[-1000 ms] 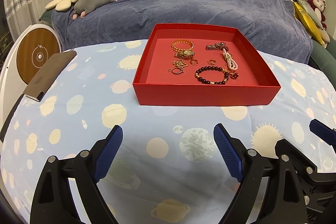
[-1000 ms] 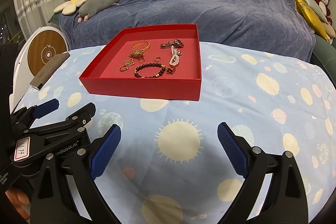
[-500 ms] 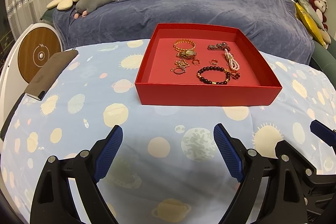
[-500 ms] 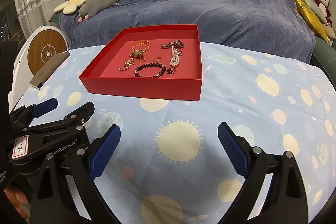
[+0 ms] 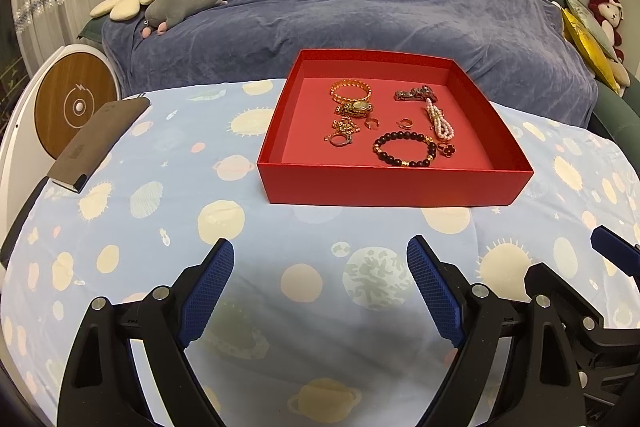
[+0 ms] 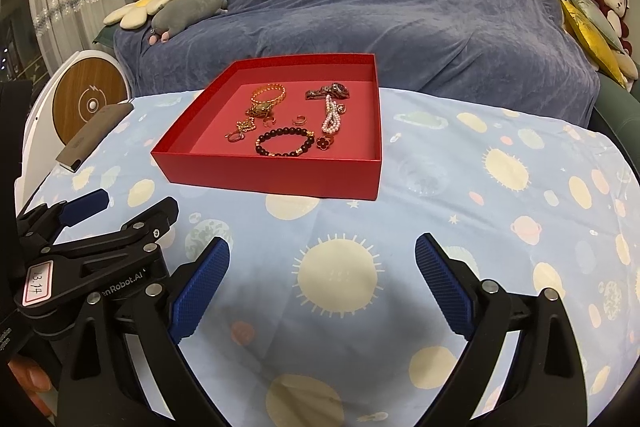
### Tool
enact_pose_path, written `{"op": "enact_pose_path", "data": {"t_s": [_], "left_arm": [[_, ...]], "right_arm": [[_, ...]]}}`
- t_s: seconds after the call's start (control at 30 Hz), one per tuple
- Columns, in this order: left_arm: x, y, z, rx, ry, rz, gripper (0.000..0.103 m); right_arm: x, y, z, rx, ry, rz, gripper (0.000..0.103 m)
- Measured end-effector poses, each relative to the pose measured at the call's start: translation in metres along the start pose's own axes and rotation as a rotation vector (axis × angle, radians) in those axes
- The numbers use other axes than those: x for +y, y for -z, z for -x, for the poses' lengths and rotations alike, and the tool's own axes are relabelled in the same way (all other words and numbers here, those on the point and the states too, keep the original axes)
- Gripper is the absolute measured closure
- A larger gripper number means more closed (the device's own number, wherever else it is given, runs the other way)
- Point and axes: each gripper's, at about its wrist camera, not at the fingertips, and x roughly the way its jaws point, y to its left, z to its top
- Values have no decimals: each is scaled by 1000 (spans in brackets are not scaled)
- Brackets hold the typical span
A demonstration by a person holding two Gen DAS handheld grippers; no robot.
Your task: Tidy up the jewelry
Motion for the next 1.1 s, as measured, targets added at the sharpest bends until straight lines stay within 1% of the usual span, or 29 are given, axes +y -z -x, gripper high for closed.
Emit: {"op": "enact_pose_path", "data": {"t_s": [1.1], "left_arm": [[1,-2,3,-13,-3,3,17]], "right_arm": [[0,0,0,-6,0,1,11]]}}
